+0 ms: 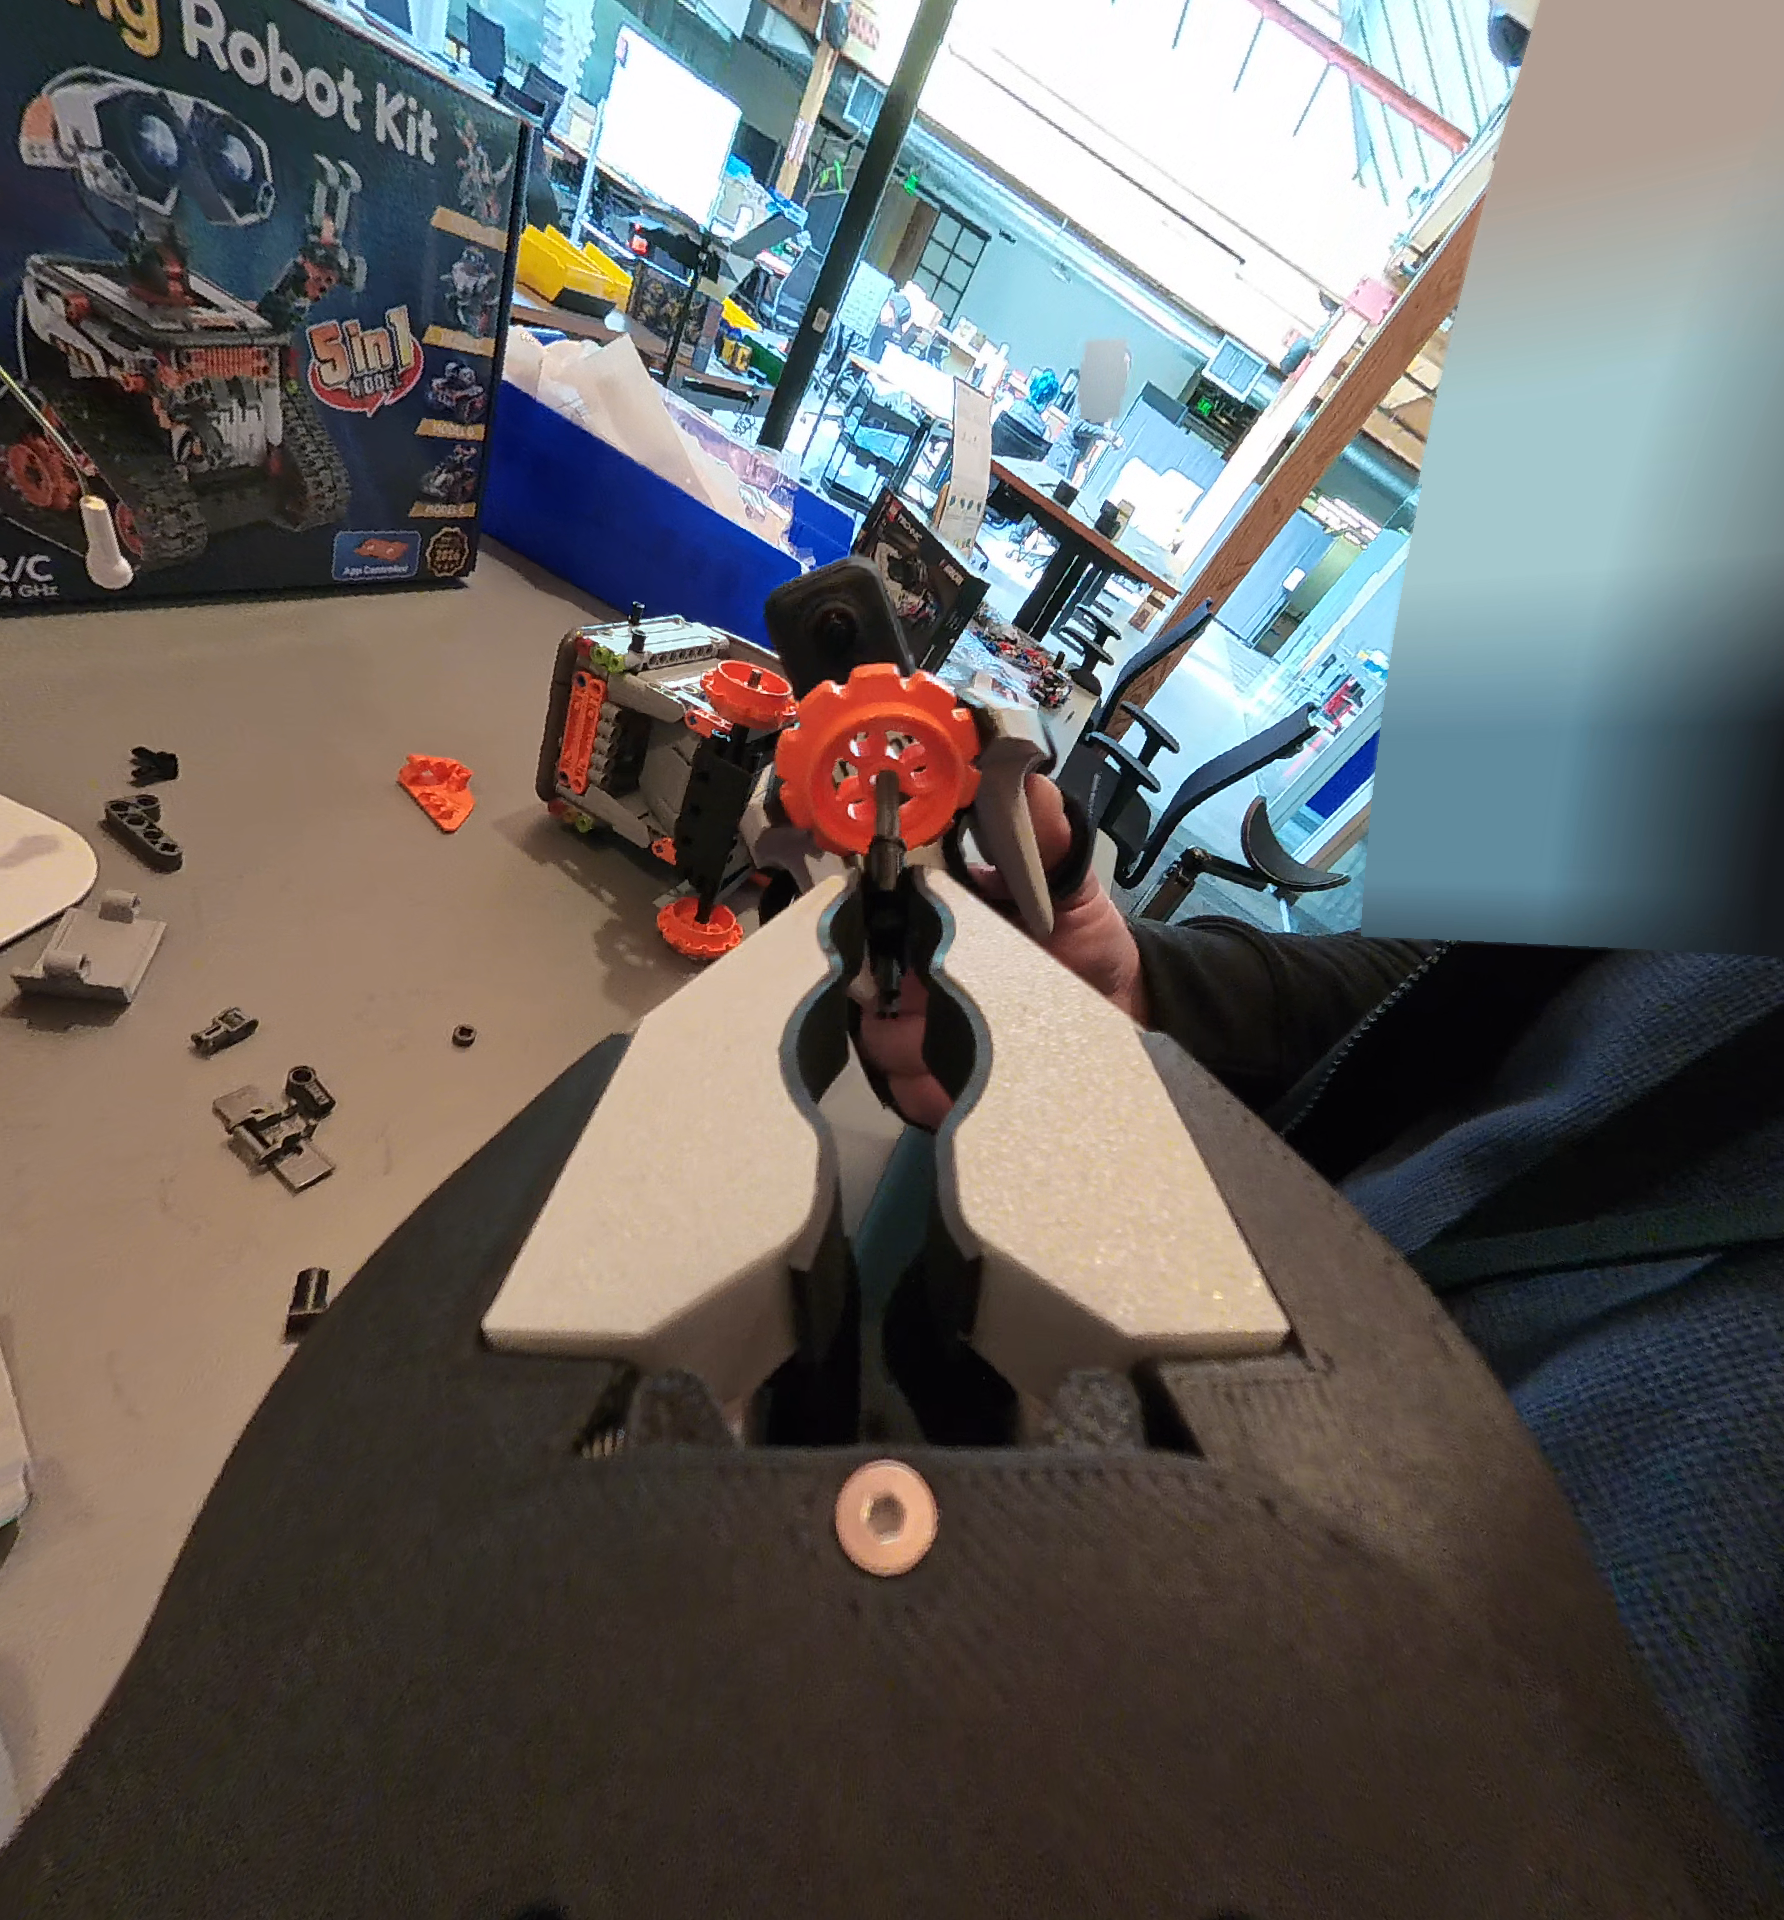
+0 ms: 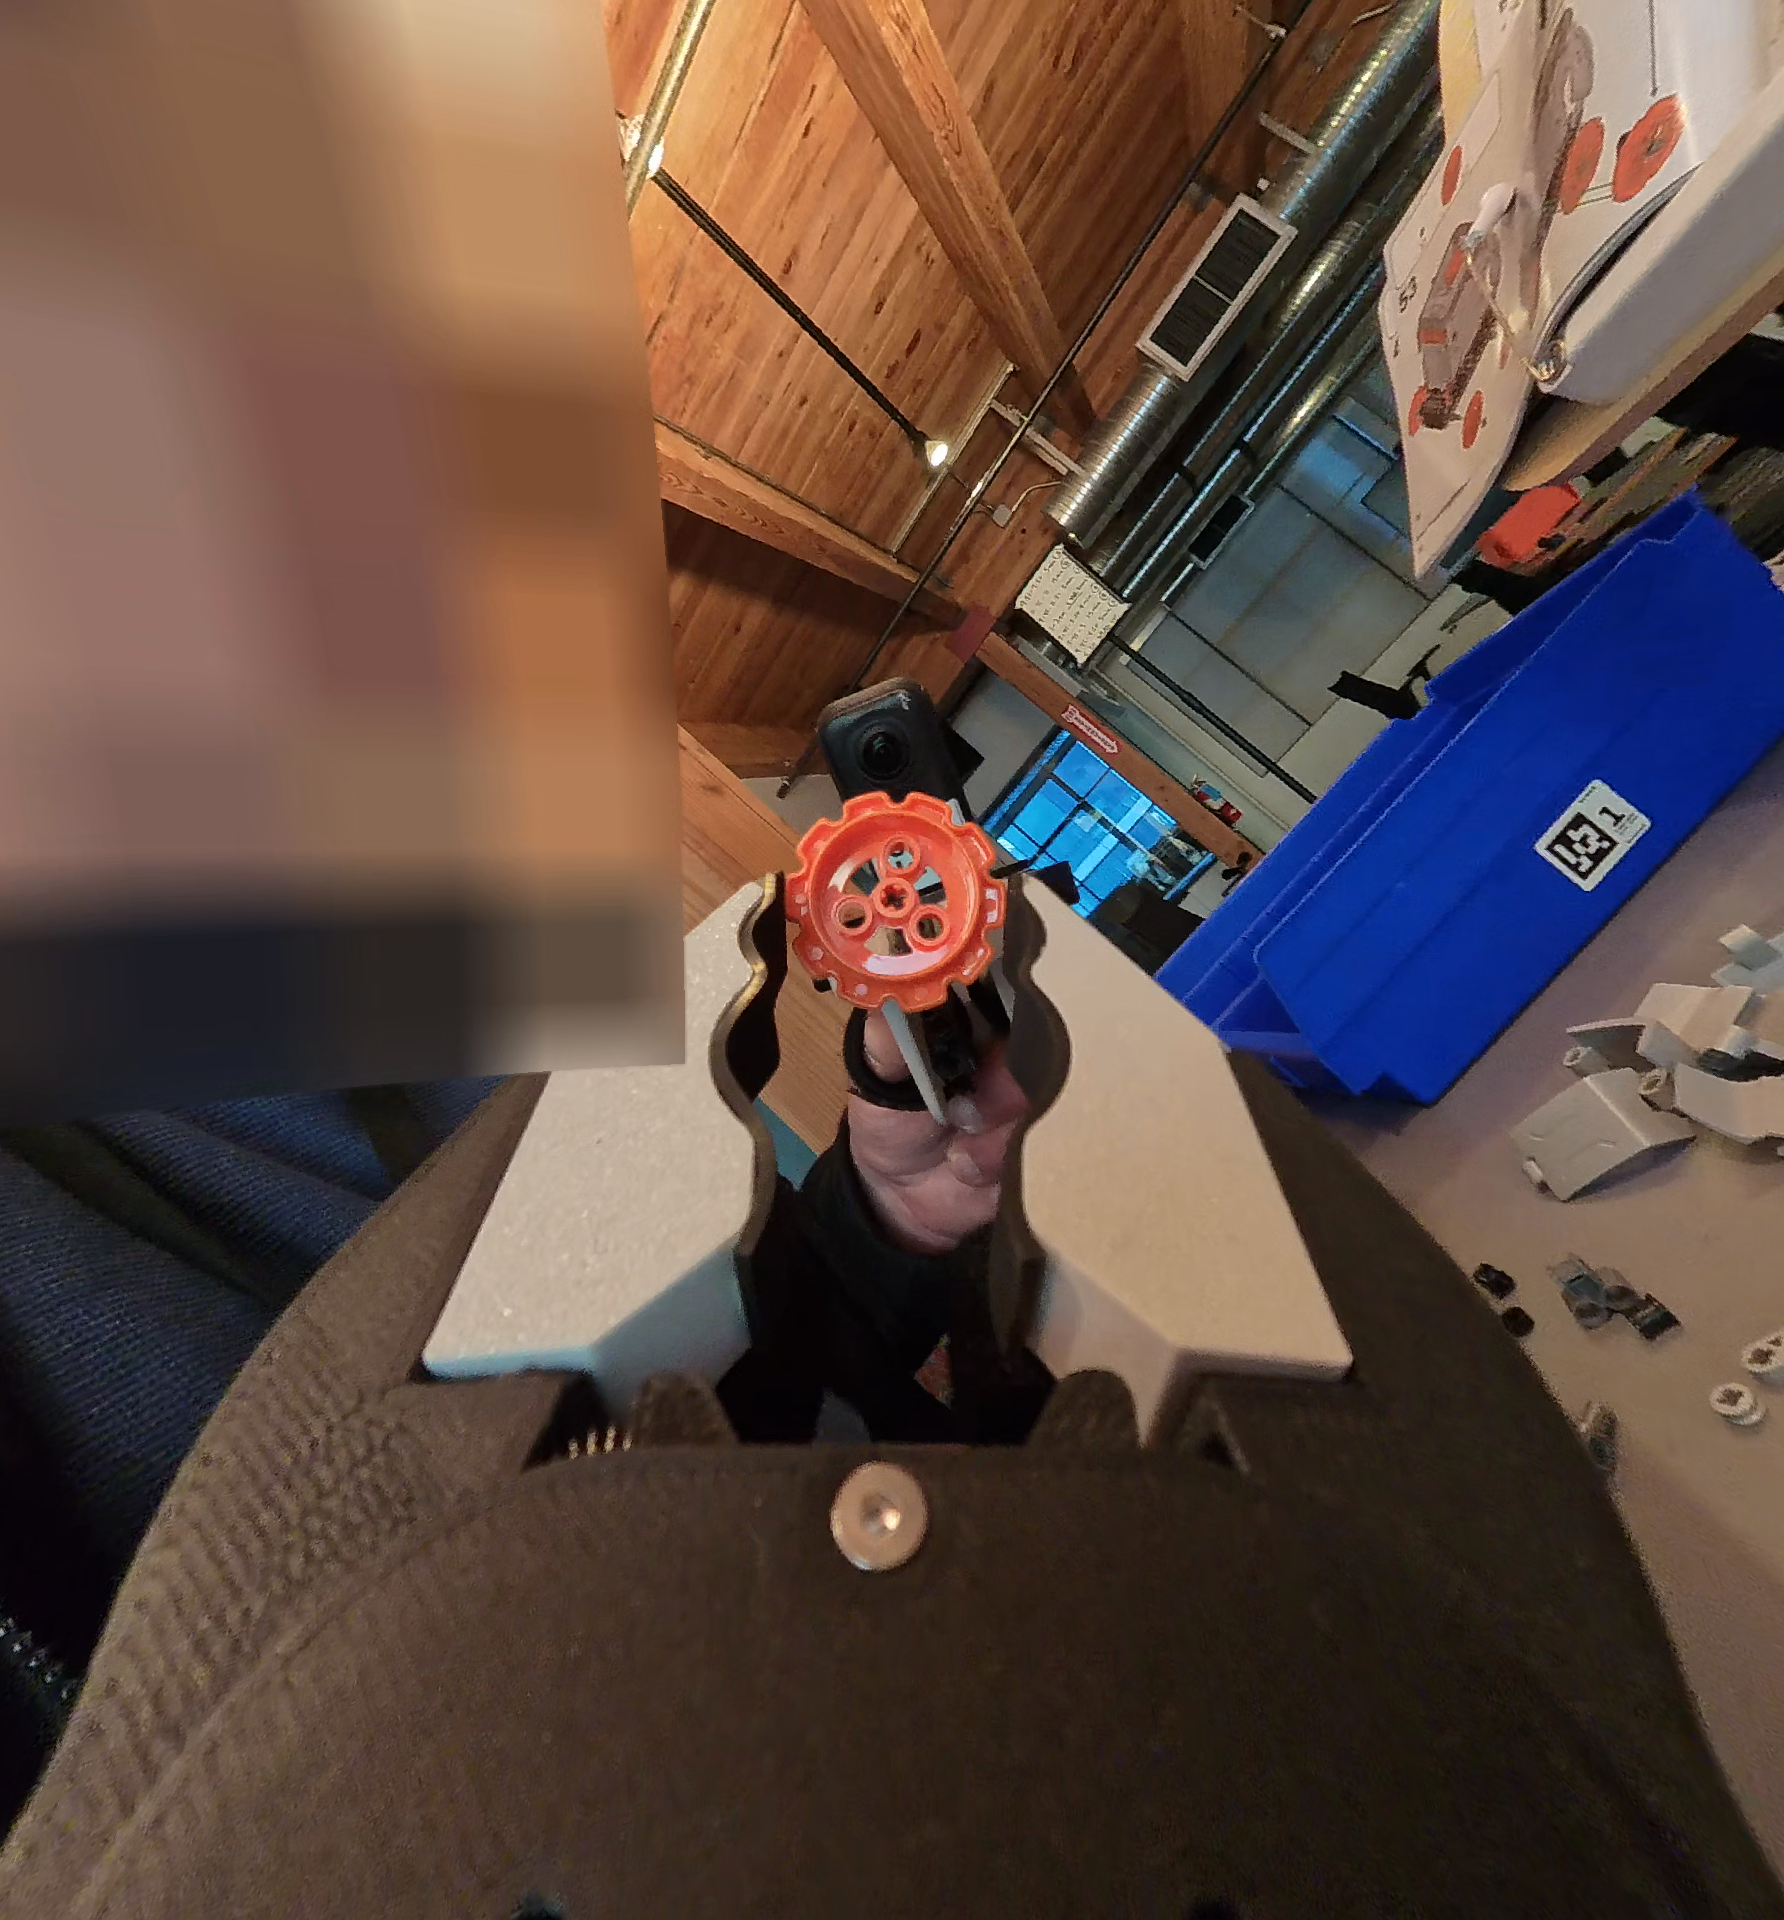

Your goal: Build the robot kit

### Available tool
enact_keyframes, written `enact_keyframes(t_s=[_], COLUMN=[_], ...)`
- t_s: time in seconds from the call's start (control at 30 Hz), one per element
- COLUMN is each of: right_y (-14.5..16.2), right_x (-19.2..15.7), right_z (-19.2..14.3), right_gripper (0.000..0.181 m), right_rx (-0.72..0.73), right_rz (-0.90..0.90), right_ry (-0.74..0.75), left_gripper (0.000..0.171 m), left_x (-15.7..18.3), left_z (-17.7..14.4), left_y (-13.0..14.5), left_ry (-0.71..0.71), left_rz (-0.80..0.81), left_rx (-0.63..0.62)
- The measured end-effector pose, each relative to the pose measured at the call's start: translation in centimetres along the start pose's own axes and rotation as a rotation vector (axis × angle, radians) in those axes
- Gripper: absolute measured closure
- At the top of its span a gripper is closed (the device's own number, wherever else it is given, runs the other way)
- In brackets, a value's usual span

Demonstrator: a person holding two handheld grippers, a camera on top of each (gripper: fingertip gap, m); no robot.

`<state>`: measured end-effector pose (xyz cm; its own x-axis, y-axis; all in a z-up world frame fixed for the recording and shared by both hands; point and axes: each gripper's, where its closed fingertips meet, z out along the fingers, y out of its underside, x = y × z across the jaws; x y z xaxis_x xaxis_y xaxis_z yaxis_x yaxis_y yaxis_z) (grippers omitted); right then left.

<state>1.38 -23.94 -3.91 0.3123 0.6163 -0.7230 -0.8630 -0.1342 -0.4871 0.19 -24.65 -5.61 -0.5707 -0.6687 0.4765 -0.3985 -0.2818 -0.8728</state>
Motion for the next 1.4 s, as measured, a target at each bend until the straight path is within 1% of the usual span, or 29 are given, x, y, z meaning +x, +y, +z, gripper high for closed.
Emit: enact_keyframes(t_s=[0.07, 0.2, 0.37, 0.57, 0.6, 0.67, 0.87, 0.93, 1.17, 1.23, 1.3, 1.4], right_y=[0.1, 0.4, 0.8, 1.4, 1.5, 1.5, 0.7, 0.9, 0.8, 0.8, 0.8, 0.8], right_x=[-0.1, -0.1, 0.2, 0.7, 0.5, 0.7, 0.5, 0.5, 0.5, 0.5, 0.5, 0.4], right_z=[0.1, 0.1, -0.1, -0.4, -0.4, -0.5, -0.8, -0.8, -0.8, -0.8, -0.9, -0.9], right_gripper=[0.142, 0.142, 0.142, 0.142, 0.142, 0.142, 0.142, 0.142, 0.142, 0.142, 0.142, 0.142], right_rx=[-0.011, -0.072, -0.144, -0.197, -0.200, -0.189, -0.082, -0.082, -0.070, -0.071, -0.067, -0.061], right_rz=[-0.015, -0.075, -0.088, -0.024, -0.016, 0.013, 0.049, 0.054, 0.076, 0.078, 0.086, 0.093], right_ry=[0.005, 0.053, 0.115, 0.182, 0.178, 0.194, 0.161, 0.157, 0.146, 0.147, 0.141, 0.138], left_gripper=[0.166, 0.166, 0.166, 0.166, 0.166, 0.166, 0.165, 0.165, 0.165, 0.166, 0.166, 0.166], left_x=[0.1, 0.2, -0.1, -1.0, -1.1, -1.2, -0.8, -0.6, -0.4, -0.6, -0.4, -0.4], left_z=[-0.2, -0.3, -0.4, -0.6, -0.6, -0.6, -0.3, -0.1, 0.0, -0.1, 0.0, 0.0], left_y=[-0.2, 0.1, 0.5, 1.1, 1.4, 1.4, 1.0, 1.1, 0.6, 0.8, 0.8, 0.7], left_ry=[-0.007, -0.051, -0.182, -0.330, -0.346, -0.367, -0.385, -0.372, -0.393, -0.411, -0.405, -0.425], left_rz=[0.014, 0.088, 0.307, 0.566, 0.600, 0.639, 0.694, 0.680, 0.709, 0.728, 0.725, 0.769], left_rx=[0.006, -0.046, -0.177, -0.314, -0.344, -0.356, -0.350, -0.343, -0.321, -0.346, -0.337, -0.346])
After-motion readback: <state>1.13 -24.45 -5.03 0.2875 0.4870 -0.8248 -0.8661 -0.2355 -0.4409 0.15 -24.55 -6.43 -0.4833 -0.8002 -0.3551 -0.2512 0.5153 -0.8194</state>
